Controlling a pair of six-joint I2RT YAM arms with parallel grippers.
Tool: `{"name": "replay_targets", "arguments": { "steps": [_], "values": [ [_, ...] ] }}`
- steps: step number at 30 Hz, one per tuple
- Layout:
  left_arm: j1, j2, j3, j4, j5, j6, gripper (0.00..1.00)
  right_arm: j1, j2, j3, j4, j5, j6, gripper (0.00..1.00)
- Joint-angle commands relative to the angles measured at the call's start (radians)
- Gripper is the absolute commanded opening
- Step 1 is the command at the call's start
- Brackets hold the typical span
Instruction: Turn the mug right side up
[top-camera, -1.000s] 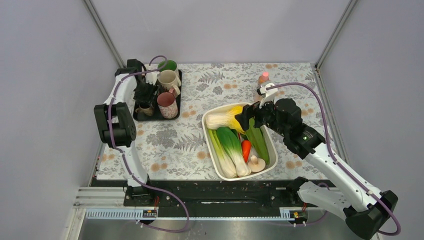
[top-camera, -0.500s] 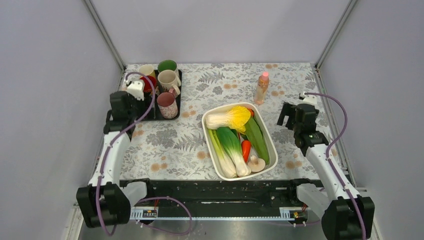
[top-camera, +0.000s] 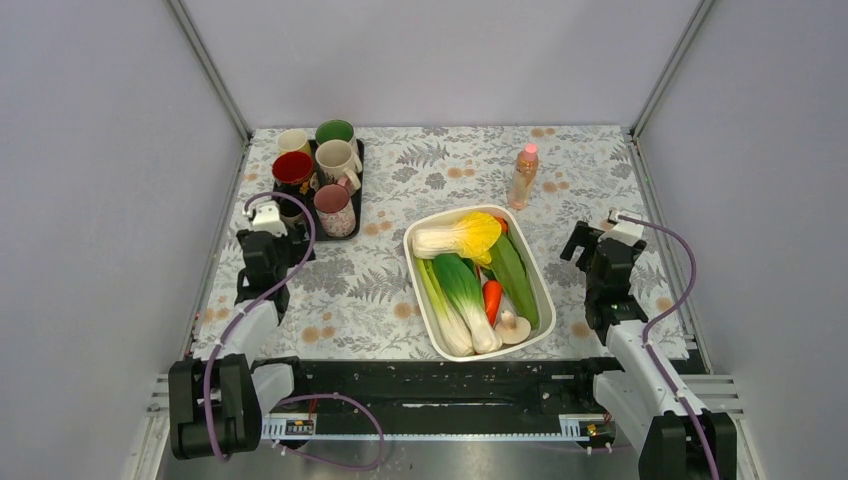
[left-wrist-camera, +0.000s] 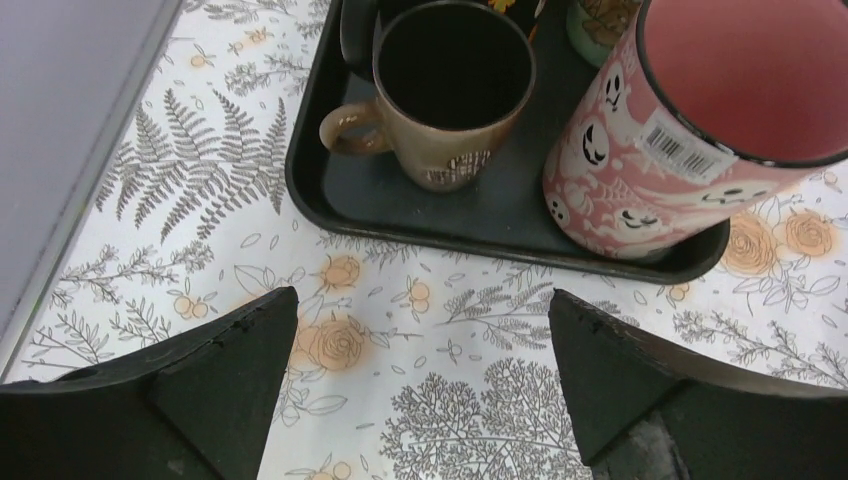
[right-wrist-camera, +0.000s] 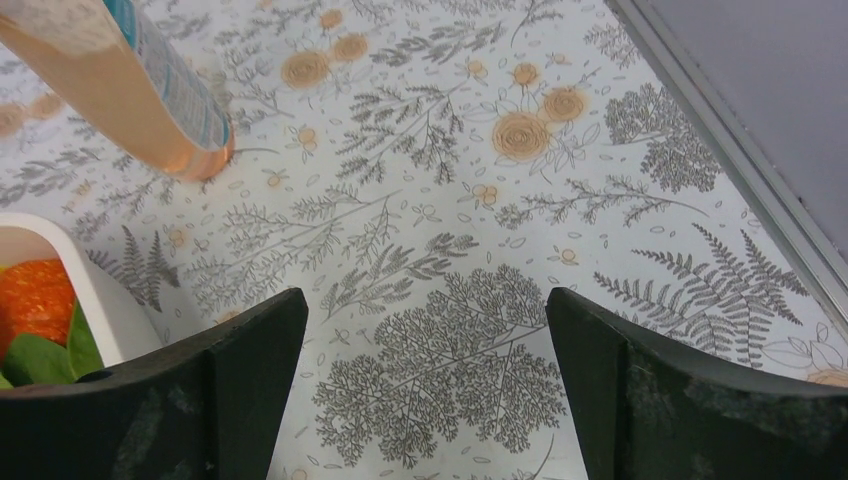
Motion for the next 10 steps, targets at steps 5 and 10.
{"name": "replay_targets", "arguments": {
  "steps": [5, 10],
  "values": [
    [0.005, 0.034, -0.009, 0.168, -0.019, -0.006, 0.99, -0.005, -0.006, 0.001, 0.134, -0.017, -0.030, 1.00],
    [0.006, -0.002, -0.080, 0.265, 0.025, 0.006, 0.99, -0.004, -0.022, -0.004, 0.117, -0.027, -0.026, 0.99]
  ]
}}
